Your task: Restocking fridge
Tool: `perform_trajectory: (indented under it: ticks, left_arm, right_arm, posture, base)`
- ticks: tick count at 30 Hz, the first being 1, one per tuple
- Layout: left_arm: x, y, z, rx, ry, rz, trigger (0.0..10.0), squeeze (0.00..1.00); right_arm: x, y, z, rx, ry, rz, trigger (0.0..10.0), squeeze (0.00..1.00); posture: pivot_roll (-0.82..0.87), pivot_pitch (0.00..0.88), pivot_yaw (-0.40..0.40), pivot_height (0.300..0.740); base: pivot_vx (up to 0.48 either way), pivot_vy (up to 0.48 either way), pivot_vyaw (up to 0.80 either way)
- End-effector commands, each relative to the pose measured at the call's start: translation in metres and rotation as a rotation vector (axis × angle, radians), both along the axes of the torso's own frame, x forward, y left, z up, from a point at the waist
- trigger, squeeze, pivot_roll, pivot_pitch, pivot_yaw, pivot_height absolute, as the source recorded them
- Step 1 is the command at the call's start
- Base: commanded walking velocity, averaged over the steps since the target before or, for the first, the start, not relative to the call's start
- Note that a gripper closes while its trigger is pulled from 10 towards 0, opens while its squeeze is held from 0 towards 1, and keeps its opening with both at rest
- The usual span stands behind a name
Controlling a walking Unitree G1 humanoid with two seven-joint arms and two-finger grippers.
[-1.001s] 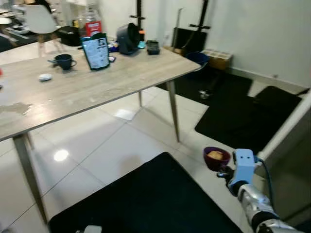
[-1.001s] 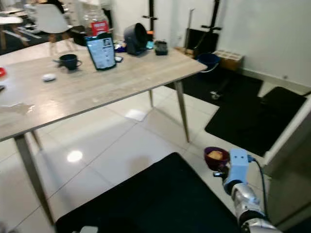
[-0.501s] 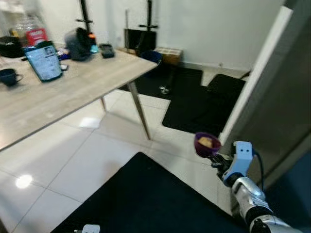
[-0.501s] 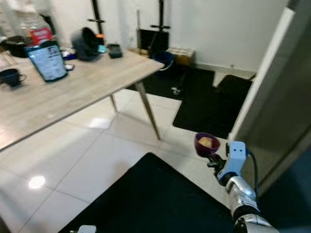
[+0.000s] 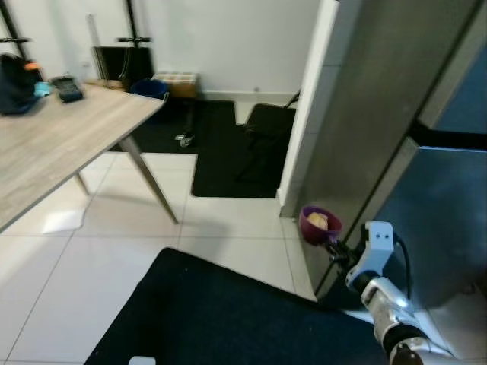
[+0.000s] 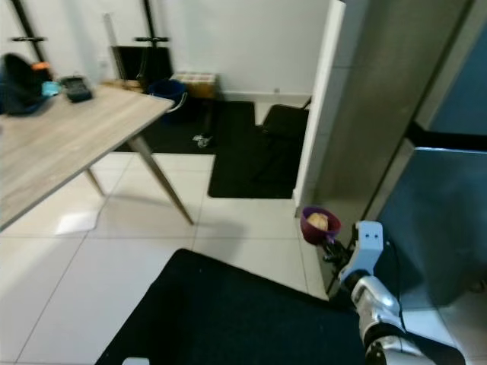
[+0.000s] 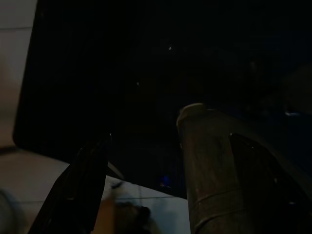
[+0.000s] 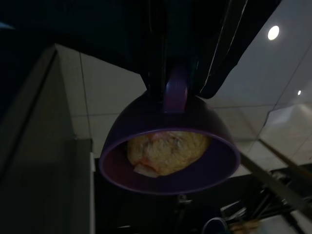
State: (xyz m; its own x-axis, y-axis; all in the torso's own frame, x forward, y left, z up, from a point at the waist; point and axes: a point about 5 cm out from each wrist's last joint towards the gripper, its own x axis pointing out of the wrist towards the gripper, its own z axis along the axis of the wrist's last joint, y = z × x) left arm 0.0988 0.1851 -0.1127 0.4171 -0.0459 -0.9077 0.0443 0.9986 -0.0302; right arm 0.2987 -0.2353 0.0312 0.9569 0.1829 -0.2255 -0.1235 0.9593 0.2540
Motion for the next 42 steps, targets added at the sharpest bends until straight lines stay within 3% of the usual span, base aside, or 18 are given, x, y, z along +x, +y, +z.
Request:
perform_trajectory:
  ticks: [1,13,23,35,42]
  left_arm:
    - [-0.013,-0.001,-0.004,-0.002,0.053,-0.005,10.0,0.00]
    - [-0.012,-0.001,-0.003,0.007,0.043,0.023,10.0,0.00]
    - [-0.011,0.001,-0.003,0.021,0.007,0.097,10.0,0.00]
    - [-0.011,0.004,-0.001,0.053,-0.034,0.186,10.0,0.00]
    - [-0.012,0.005,-0.002,0.067,-0.022,0.184,10.0,0.00]
  right_arm:
    - [0.000,-0.003,0.003,-0.003,-0.020,-0.011,10.0,0.00]
    - [-0.009,-0.011,-0.006,-0.024,0.025,-0.049,10.0,0.00]
    - [-0.022,-0.029,-0.015,-0.054,0.076,-0.145,10.0,0.00]
    - [-0.021,-0.031,-0.013,-0.068,0.074,-0.152,10.0,0.00]
    - [-0.022,-0.030,-0.014,-0.084,0.083,-0.144,10.0,0.00]
  posture:
    - [0.03,0.000,0.019,0.739]
    - [0.03,0.000,0.020,0.739]
    - [0.03,0.000,0.020,0.739]
    - [0.03,0.000,0.022,0.739]
    - [0.03,0.000,0.022,0.739]
  base:
    - [0.000,0.000,-0.80]
    - [0.000,0.000,-0.80]
    - [0.000,0.000,-0.80]
    - [0.000,0.000,-0.80]
    - [0.000,0.000,-0.77]
